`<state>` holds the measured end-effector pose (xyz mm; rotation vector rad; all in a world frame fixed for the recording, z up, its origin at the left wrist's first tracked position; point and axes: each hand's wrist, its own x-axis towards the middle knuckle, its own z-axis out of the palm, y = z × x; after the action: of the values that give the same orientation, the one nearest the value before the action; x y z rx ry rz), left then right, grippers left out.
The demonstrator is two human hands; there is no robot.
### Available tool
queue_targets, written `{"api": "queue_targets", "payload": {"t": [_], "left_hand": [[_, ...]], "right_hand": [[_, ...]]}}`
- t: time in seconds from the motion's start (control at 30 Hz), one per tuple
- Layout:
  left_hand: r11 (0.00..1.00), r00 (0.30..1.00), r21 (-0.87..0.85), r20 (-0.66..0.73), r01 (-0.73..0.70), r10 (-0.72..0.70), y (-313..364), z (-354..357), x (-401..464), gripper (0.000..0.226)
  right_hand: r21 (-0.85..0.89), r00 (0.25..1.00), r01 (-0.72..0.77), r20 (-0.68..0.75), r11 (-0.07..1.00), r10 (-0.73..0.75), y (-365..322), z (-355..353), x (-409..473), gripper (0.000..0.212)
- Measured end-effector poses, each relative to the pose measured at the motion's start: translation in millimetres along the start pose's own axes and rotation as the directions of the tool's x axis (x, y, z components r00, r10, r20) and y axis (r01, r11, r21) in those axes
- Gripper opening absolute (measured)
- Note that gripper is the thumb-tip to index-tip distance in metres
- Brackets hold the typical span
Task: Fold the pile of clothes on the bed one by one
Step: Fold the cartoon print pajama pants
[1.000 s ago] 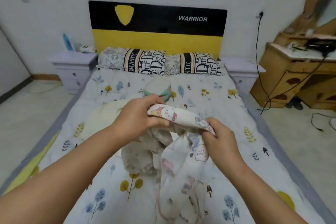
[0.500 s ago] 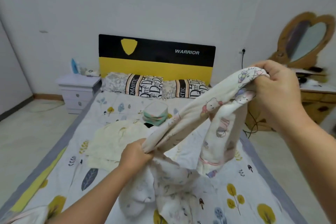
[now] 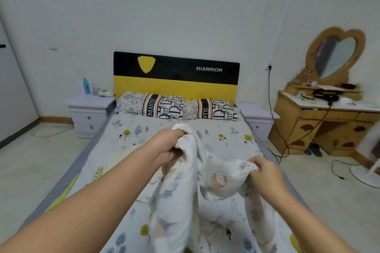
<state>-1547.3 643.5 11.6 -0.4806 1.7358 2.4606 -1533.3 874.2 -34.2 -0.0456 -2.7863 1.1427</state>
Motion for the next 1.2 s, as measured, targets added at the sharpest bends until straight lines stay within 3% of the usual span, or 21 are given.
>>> {"api": "queue_targets", "payload": {"t": [0.07, 0.13, 0.23, 0.33, 0.4, 0.43, 0.5, 0.6, 0.7, 0.77, 0.8, 0.83, 0.9, 1.0, 1.1, 1.17, 1.2], "left_hand": [[0.998, 0.999, -0.065, 0.043, -0.004, 0.007, 10.8, 12.3, -7.0, 0.019], [0.992, 0.997, -0.125, 0.069, -0.033, 0.041, 16.7, 20.0, -11.0, 0.015], [0.975, 0.996, -0.207, 0.021, -0.084, 0.091, 21.7, 25.3, -15.0, 0.015], [0.913, 0.993, -0.394, -0.001, -0.106, 0.115, 30.2, 27.3, -22.5, 0.018], [0.895, 0.987, -0.420, -0.007, -0.151, 0.163, 35.0, 25.8, -27.4, 0.018], [0.912, 0.978, -0.362, -0.001, -0.194, 0.208, 36.2, 23.2, -29.6, 0.016], [0.950, 0.947, -0.071, 0.086, -0.303, 0.309, 33.0, 11.4, -35.1, 0.016], [0.818, 0.891, 0.387, 0.340, -0.425, 0.302, 16.9, -16.9, -51.5, 0.044], [0.728, 0.772, 0.440, 0.607, -0.525, 0.190, -14.2, -33.6, -69.1, 0.080], [0.579, 0.767, 0.524, 0.549, -0.625, 0.331, -35.2, -36.8, -69.9, 0.090], [0.523, 0.761, 0.553, 0.463, -0.648, 0.454, -40.5, -37.3, -69.0, 0.079], [0.520, 0.749, 0.548, 0.376, -0.655, 0.546, -41.0, -38.6, -68.2, 0.061], [0.605, 0.763, 0.488, 0.242, -0.630, 0.599, -35.3, -41.5, -65.0, 0.030], [0.594, 0.765, 0.539, 0.162, -0.598, 0.623, -16.9, -38.8, -60.5, 0.018], [0.510, 0.733, 0.606, 0.187, -0.610, 0.654, -2.7, -25.7, -59.2, 0.009], [0.450, 0.712, 0.658, 0.190, -0.603, 0.676, 5.0, -15.8, -58.6, 0.009], [0.427, 0.704, 0.679, 0.189, -0.597, 0.684, 8.6, -11.4, -57.7, 0.013]], "right_hand": [[0.068, 0.995, 0.051, 0.082, 0.996, -0.057, -17.3, 11.8, -10.9, 0.024], [0.285, 0.981, 0.054, 0.165, 0.957, -0.104, -39.6, 16.2, -22.2, 0.021], [0.598, 0.926, -0.042, 0.323, 0.800, -0.193, -65.6, 16.3, -37.3, 0.022], [0.518, 0.891, 0.081, 0.346, 0.852, -0.295, -74.3, 20.9, -45.0, 0.029], [0.402, 0.943, 0.150, 0.217, 0.903, -0.253, -81.1, 24.1, -45.5, 0.014], [0.413, 0.965, 0.144, 0.142, 0.899, -0.220, -82.8, 23.3, -42.9, 0.020], [0.525, 0.985, 0.091, 0.079, 0.846, -0.155, -89.2, 15.6, -37.0, 0.025], [0.678, 0.981, 0.018, 0.131, 0.735, -0.146, -103.2, -3.0, -26.1, 0.013], [0.705, 0.955, -0.025, 0.226, 0.709, -0.192, -119.6, -16.4, -17.7, 0.018], [0.684, 0.946, -0.042, 0.262, 0.729, -0.191, -129.9, -22.2, -14.4, 0.016], [0.675, 0.944, -0.054, 0.275, 0.736, -0.182, -133.2, -24.3, -13.1, 0.013], [0.661, 0.945, -0.070, 0.284, 0.747, -0.163, -134.2, -26.1, -11.1, 0.010], [0.623, 0.939, -0.143, 0.330, 0.769, -0.093, -129.8, -29.0, -7.0, 0.007], [0.576, 0.886, -0.337, 0.462, 0.744, 0.044, -113.9, -26.5, -8.9, 0.006], [0.517, 0.792, -0.523, 0.588, 0.678, 0.162, -92.2, -15.6, -15.6, 0.028], [0.506, 0.778, -0.545, 0.603, 0.669, 0.177, -79.1, -8.0, -24.3, 0.050], [0.469, 0.790, -0.512, 0.585, 0.719, 0.181, -73.6, -4.1, -29.8, 0.065]]}}
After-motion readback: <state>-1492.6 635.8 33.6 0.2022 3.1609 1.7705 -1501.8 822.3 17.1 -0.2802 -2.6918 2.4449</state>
